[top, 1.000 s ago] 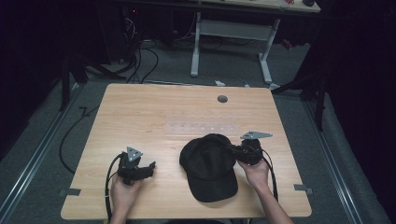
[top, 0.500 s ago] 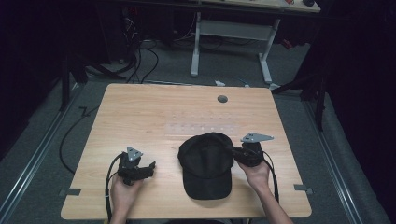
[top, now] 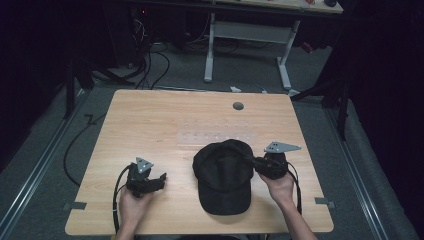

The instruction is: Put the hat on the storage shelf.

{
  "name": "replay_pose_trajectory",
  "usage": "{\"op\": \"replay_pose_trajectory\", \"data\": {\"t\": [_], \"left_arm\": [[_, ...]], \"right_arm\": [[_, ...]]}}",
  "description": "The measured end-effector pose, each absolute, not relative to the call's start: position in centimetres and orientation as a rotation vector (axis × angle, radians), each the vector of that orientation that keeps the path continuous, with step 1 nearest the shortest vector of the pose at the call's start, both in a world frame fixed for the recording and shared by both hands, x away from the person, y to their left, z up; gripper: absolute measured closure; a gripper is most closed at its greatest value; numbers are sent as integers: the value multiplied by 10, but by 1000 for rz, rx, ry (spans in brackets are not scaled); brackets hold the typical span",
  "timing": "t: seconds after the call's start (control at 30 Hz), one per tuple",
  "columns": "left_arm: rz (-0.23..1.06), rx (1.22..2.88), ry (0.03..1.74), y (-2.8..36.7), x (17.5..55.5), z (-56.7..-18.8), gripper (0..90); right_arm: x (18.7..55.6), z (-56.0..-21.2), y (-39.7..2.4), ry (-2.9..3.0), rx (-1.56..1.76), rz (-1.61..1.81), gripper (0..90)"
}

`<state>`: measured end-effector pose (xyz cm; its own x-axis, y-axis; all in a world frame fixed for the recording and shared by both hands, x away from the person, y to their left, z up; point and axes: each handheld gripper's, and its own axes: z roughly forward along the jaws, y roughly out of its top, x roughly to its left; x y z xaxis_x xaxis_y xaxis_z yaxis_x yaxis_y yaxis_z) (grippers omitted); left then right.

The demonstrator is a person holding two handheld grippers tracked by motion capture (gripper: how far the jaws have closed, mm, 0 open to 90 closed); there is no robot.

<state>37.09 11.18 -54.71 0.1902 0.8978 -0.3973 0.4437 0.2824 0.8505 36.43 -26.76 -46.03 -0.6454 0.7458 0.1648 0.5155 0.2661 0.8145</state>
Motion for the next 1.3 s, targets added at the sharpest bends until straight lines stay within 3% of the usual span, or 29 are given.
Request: {"op": "replay_pose_trajectory", "data": {"t": [0.27, 0.47, 1.3], "left_arm": [[471, 1325, 1438, 114, 371, -545, 266], [370, 1331, 1422, 109, 365, -542, 174], [-61, 1360, 1189, 66, 347, -491, 135]], "right_arm": [[362, -445, -270, 2284, 1115, 1341, 876], [359, -430, -270, 2273, 1060, 1374, 877], [359, -397, -263, 2250, 912, 1504, 877]]}}
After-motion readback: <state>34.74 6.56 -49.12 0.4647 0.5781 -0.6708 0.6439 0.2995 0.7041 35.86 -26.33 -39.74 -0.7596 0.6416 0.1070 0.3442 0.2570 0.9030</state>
